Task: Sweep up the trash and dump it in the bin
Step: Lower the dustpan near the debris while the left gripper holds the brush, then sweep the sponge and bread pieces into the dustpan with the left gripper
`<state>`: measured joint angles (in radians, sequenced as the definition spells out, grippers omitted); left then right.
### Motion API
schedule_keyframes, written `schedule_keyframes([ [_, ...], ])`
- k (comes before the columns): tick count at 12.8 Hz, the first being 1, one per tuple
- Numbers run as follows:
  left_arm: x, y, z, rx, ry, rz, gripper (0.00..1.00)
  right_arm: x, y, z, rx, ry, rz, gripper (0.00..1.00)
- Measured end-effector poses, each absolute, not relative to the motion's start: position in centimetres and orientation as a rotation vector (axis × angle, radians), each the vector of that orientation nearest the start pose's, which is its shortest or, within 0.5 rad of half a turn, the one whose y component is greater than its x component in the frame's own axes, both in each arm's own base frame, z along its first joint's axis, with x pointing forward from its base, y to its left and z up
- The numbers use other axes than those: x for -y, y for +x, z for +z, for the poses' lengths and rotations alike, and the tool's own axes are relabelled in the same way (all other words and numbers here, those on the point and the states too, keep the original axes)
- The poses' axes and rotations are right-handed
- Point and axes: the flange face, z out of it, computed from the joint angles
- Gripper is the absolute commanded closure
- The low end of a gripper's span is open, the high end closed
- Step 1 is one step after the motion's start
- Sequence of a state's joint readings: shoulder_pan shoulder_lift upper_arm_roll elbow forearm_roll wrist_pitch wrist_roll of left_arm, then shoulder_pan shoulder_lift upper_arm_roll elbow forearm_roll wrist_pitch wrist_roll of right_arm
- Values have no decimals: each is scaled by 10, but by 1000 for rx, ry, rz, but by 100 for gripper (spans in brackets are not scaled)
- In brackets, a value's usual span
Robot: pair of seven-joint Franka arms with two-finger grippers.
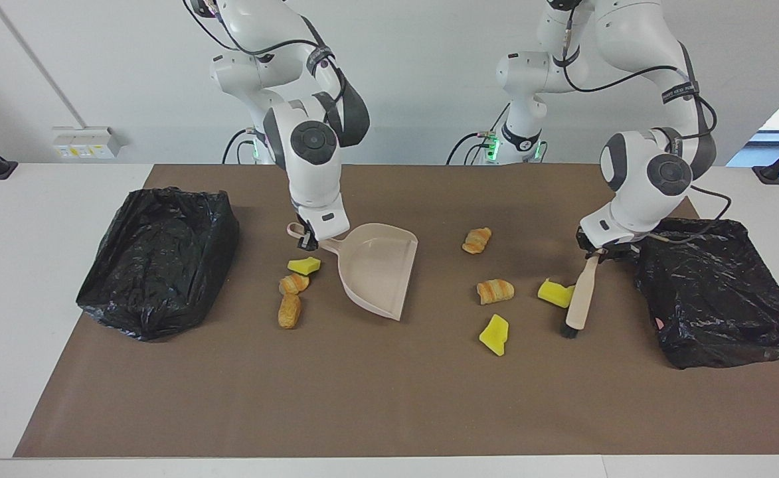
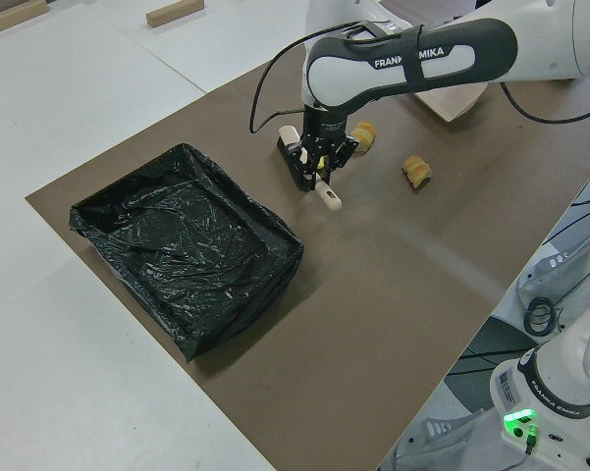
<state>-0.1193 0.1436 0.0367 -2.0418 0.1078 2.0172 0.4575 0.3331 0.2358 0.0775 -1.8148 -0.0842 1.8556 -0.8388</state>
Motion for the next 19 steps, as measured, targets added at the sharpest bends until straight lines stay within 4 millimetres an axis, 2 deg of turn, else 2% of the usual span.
schedule_keyframes([
  [3,95,527,358,-896,-2920,310,100,-246,544,382,1920,-2495,301,100],
  [7,139,494,360,-821,-2906,384,100,-269,533,381,1969,-2461,303,100],
  [11,189,464,359,-648,-2904,368,100,-272,531,376,1967,-2460,316,100],
  [14,214,449,359,-392,-2998,384,100,-272,530,374,1964,-2461,323,100],
  [16,237,440,361,-295,-3046,374,100,-273,527,372,1955,-2467,332,100],
  [19,283,422,365,-219,-3118,313,100,-274,527,371,1955,-2467,334,100],
])
